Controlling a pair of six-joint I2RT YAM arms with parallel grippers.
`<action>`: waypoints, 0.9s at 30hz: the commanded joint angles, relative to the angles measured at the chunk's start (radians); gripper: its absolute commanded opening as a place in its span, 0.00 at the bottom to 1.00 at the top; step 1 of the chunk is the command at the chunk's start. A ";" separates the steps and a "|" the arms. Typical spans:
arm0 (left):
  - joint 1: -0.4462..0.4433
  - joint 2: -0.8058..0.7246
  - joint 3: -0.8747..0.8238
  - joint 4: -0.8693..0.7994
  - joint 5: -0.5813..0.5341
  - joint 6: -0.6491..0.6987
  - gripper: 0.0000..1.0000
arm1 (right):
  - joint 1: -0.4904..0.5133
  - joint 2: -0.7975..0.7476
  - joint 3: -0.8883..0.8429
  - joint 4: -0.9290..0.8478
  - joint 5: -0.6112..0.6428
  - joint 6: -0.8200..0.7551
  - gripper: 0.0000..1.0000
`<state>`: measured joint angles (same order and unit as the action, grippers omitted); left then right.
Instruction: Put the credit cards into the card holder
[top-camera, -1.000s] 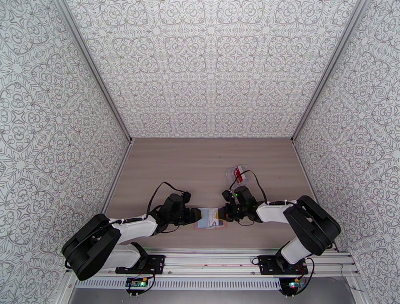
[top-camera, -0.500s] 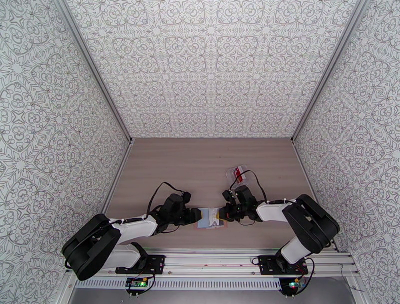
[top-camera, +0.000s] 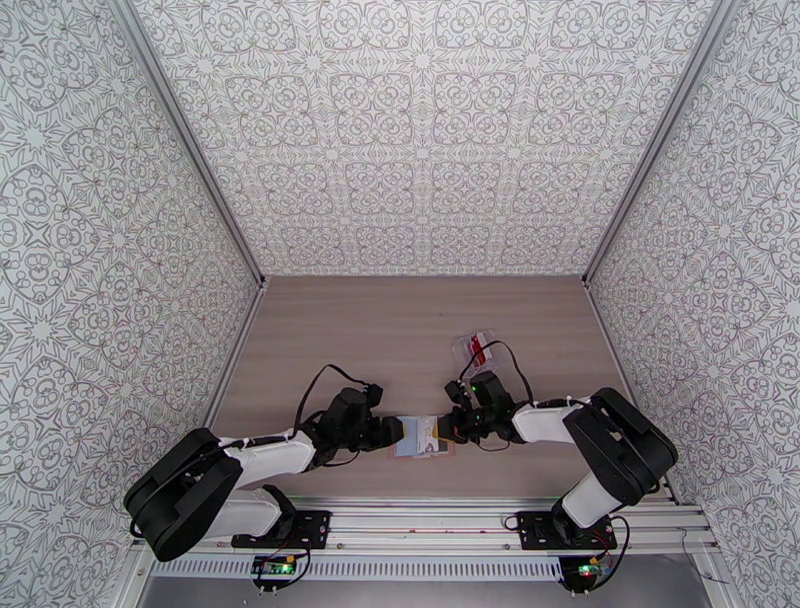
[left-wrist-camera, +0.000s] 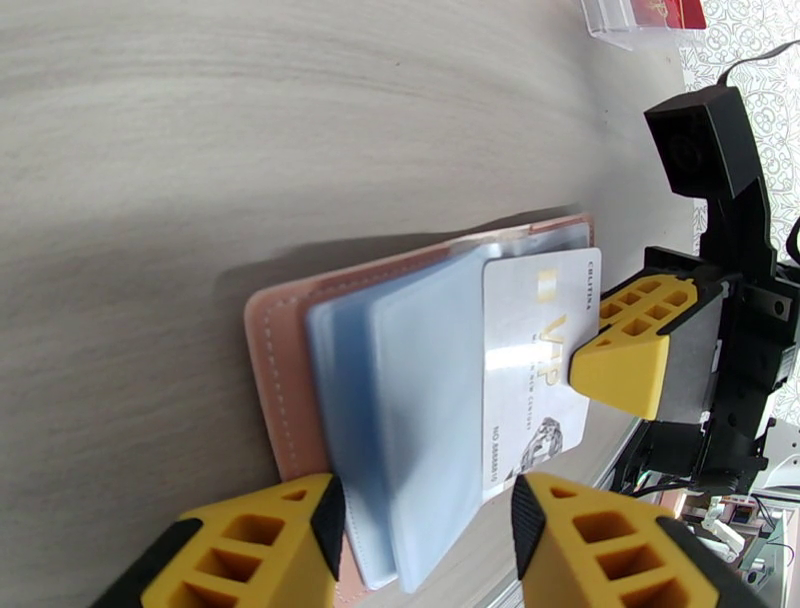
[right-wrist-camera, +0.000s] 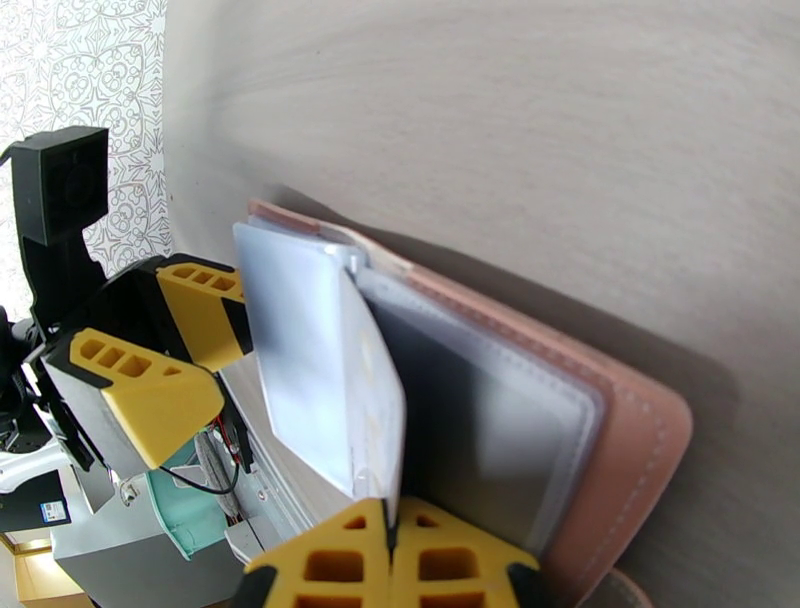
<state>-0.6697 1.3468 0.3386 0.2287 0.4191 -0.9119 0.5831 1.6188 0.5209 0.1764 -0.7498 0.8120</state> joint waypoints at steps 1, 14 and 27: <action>-0.014 0.023 0.013 -0.039 -0.013 0.016 0.52 | 0.000 0.033 -0.002 -0.033 0.022 -0.010 0.00; -0.018 0.034 0.010 -0.028 -0.011 0.013 0.52 | 0.012 0.047 0.010 -0.022 0.023 0.002 0.00; -0.020 0.035 0.009 -0.027 -0.015 0.013 0.52 | 0.021 0.053 0.013 0.005 0.012 0.021 0.00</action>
<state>-0.6708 1.3560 0.3443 0.2291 0.4198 -0.9119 0.5888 1.6451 0.5270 0.2062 -0.7673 0.8200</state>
